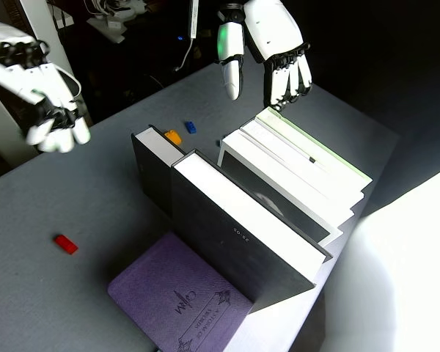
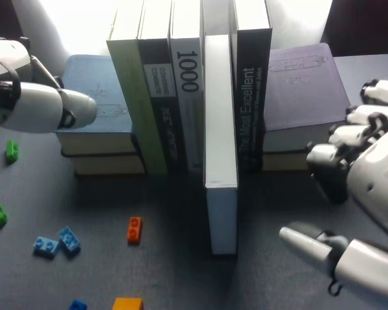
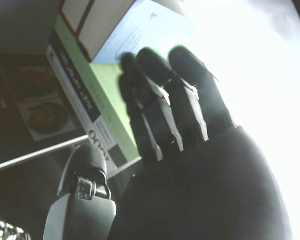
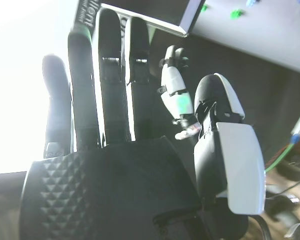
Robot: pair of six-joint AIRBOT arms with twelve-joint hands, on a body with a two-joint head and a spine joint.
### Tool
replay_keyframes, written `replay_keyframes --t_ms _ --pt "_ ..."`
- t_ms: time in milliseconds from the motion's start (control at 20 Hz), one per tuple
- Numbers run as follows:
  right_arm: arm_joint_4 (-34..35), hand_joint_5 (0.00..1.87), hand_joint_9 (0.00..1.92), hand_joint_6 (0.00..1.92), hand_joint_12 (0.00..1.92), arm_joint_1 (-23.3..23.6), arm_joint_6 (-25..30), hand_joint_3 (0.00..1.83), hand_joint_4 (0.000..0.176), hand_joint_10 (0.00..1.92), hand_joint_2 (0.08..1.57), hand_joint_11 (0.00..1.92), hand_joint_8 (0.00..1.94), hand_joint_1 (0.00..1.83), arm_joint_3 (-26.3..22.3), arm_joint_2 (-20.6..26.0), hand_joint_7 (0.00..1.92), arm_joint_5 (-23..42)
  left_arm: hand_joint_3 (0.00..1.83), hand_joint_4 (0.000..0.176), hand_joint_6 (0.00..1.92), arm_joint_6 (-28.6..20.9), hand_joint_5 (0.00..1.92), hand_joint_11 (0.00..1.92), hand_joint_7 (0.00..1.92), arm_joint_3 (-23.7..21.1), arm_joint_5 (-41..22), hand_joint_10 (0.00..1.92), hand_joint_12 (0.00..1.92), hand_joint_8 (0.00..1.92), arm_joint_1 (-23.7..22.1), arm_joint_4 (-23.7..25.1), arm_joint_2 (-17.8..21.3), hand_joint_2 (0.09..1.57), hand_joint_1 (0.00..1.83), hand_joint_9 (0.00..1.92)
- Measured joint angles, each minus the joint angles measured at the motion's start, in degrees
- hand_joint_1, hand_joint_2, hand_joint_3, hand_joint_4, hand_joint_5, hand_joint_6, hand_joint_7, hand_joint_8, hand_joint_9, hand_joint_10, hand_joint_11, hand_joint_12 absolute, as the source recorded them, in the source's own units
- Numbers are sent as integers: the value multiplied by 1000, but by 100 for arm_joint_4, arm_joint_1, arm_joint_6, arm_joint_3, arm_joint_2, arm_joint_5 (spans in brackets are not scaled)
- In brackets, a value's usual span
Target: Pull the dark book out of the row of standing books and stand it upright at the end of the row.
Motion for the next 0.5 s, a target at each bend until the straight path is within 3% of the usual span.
replay_keyframes --t_ms 200,300,500 --pt "-33 677 660 1359 1921 2 219 0 0 1863 1244 476 1553 83 57 404 749 -409 0 0 977 0 684 395 776 0 2 1660 1921 1279 0 -2 0 1306 178 618" --pt "-28 674 645 1374 1921 72 407 0 0 1879 1240 482 1567 93 144 553 731 -625 1 0 892 2 693 394 762 0 -4 1669 1921 1282 0 2 0 1315 172 605" --pt "160 663 643 1401 1921 85 588 2 0 1907 1250 518 1599 78 361 595 712 -990 0 0 912 9 704 426 755 0 0 1754 1921 1341 0 2 0 1300 174 596"
